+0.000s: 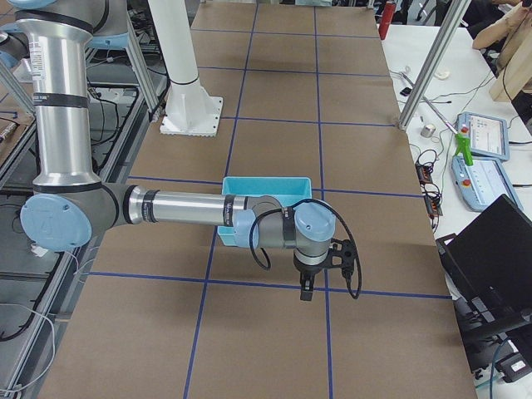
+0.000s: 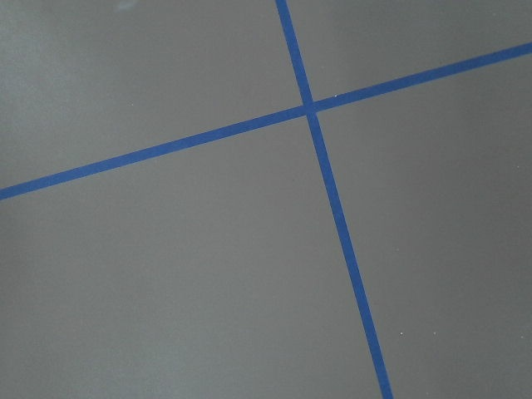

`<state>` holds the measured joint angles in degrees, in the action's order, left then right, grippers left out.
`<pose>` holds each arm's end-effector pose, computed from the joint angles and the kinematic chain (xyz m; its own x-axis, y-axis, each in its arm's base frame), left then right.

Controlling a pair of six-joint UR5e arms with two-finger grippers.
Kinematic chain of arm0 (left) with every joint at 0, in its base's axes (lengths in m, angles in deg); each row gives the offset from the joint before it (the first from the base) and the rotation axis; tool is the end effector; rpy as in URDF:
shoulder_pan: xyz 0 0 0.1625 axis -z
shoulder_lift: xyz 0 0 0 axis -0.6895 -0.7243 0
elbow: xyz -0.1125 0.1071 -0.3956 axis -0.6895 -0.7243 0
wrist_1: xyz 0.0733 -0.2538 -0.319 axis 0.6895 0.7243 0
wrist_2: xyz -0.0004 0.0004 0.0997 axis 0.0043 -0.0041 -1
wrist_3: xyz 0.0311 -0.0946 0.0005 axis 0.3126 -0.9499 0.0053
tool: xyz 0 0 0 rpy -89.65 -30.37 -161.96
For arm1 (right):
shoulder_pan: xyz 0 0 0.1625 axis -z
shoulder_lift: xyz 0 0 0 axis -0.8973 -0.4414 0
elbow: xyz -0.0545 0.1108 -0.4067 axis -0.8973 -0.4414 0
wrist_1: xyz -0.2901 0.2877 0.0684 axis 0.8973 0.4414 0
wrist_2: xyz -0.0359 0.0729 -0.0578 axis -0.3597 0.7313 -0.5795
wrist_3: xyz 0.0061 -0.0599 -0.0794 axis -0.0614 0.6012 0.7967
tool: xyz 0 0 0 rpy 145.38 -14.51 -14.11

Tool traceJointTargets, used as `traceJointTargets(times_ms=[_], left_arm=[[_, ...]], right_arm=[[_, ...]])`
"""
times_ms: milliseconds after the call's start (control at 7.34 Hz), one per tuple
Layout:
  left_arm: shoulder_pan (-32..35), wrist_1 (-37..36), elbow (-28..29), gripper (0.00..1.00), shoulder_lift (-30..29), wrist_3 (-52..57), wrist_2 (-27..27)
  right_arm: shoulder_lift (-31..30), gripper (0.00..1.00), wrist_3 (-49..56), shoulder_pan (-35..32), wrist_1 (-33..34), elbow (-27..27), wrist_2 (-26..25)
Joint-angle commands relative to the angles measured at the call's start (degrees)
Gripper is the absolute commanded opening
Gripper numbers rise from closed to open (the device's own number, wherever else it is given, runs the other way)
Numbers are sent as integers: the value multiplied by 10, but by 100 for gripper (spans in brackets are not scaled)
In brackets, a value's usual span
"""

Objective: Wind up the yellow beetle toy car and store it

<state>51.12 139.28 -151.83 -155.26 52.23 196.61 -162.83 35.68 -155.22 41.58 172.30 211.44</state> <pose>-0.1008 -0.4553 0.6537 0.6836 0.2683 -0.6787 -0.1838 0.9633 0.1956 0.0769 -0.4963 0.6577 0.7199 0.0700 0.6905 -0.0911 0.9958 -0.0060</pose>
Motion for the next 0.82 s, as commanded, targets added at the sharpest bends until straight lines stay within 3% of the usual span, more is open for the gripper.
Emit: traceJointTargets(times_ms=[0,681], left_arm=[[0,0,-2,100,3,1,-1],[0,0,-2,100,2,1,0]], right_arm=[[-6,100,-1,0,0,-4,1],[-7,100,-3,1,-2,-8,1]])
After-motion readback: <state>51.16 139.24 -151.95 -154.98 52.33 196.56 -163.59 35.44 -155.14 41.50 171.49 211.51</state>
